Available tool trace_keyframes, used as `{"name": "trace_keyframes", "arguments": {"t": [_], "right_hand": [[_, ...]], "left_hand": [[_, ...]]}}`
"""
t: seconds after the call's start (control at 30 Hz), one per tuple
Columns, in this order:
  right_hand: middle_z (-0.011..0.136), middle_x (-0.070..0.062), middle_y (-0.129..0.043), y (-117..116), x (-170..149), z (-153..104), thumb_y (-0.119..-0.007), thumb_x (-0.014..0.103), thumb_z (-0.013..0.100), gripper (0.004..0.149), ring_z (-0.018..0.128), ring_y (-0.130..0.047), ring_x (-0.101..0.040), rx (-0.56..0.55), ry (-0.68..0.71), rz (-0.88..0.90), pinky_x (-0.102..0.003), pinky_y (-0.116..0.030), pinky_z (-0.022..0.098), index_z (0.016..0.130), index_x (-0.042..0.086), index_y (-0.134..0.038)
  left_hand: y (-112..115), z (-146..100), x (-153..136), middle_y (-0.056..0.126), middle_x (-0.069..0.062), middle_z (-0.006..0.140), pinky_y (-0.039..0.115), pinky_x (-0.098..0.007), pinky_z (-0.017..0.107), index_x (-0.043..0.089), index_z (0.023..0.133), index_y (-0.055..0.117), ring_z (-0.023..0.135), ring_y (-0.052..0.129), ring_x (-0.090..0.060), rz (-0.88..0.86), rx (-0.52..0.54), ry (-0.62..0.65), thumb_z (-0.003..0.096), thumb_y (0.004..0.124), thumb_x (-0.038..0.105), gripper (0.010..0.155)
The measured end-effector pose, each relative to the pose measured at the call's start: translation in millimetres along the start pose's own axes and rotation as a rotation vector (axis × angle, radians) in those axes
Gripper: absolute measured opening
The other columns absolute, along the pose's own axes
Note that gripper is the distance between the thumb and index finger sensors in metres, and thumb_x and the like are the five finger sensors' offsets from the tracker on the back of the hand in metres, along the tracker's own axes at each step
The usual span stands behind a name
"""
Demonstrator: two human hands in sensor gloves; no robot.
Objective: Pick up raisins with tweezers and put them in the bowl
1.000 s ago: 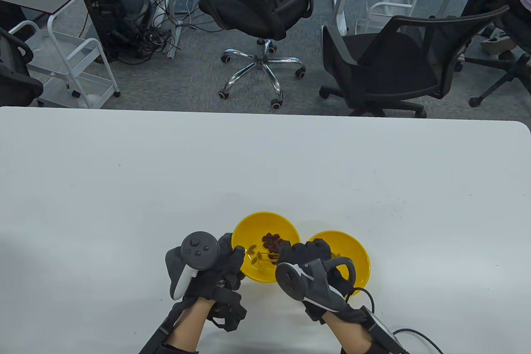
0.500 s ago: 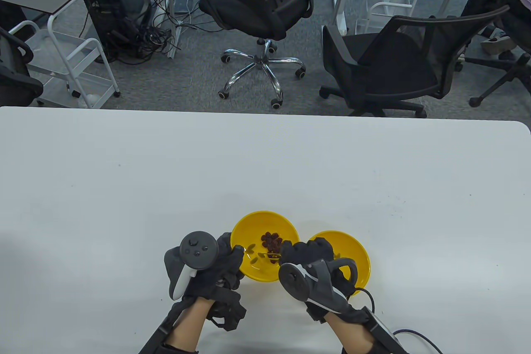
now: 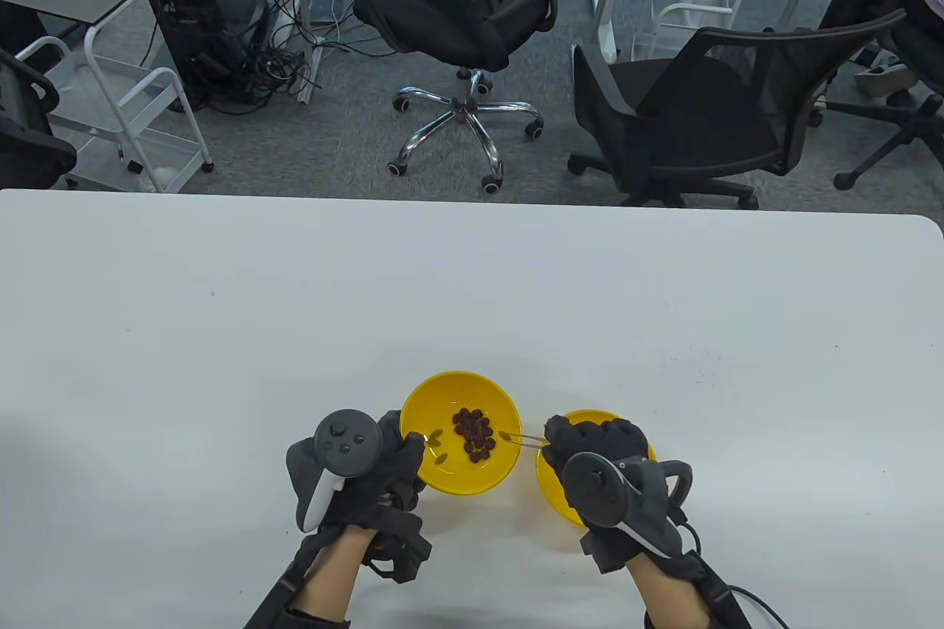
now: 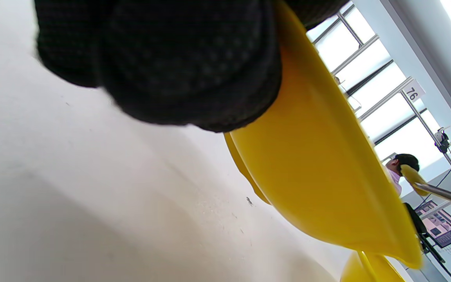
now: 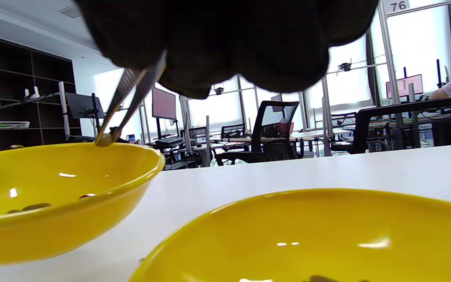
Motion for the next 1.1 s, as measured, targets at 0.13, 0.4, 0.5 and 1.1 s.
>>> {"name": "trace_keyframes", "arguments": {"t": [0.13, 0.4, 0.5, 1.1], "right_hand": [[0.056, -0.002, -0.092, 4.3, -24.9, 1.1, -0.080, 0.035, 0.042, 0.045, 0.039, -0.095, -0.017, 0.007, -0.070, -0.019, -0.055, -0.065, 0.062, 0.078, 0.013, -0.094], [0.057, -0.002, -0.092, -3.5, -62.6, 6.4, -0.080, 0.034, 0.042, 0.045, 0.041, -0.095, -0.018, 0.144, -0.184, -0.054, -0.056, -0.064, 0.063, 0.079, 0.013, -0.094], [0.057, -0.003, -0.092, -7.9, -67.4, 7.8, -0.081, 0.034, 0.042, 0.045, 0.041, -0.095, -0.019, 0.193, -0.197, -0.102, -0.056, -0.063, 0.063, 0.079, 0.013, -0.095], [0.058, -0.004, -0.093, -22.4, -65.5, 8.4, -0.082, 0.033, 0.041, 0.046, 0.042, -0.095, -0.021, 0.325, -0.205, -0.208, -0.057, -0.062, 0.063, 0.080, 0.012, -0.095]], "left_hand": [[-1.4, -0.3, -0.2, 0.103, -0.006, 0.040, 0.090, -0.039, 0.035, -0.008, 0.096, 0.059, 0.016, 0.103, -0.006, -0.003, 0.005, 0.001, 0.0543, 0.065, 0.034, 0.060], [-0.7, -0.2, 0.0, 0.103, -0.006, 0.040, 0.090, -0.039, 0.035, -0.008, 0.096, 0.059, 0.016, 0.103, -0.006, -0.002, -0.002, 0.001, 0.0543, 0.065, 0.034, 0.060], [-0.8, -0.3, 0.0, 0.103, -0.006, 0.040, 0.090, -0.039, 0.035, -0.008, 0.096, 0.059, 0.016, 0.103, -0.006, -0.001, -0.003, 0.001, 0.0543, 0.065, 0.034, 0.060], [-0.7, -0.6, 0.2, 0.103, -0.006, 0.040, 0.090, -0.039, 0.035, -0.008, 0.096, 0.059, 0.015, 0.103, -0.006, 0.000, -0.004, 0.003, 0.0542, 0.065, 0.034, 0.060]]}}
Point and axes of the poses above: the tracker on the back of each hand, its own x axis roughly to the thumb side, its own z axis roughly from the wrist to the fingertips, y = z × x, the point moved 3 cm from there along z, roughly from the wrist to the fingertips
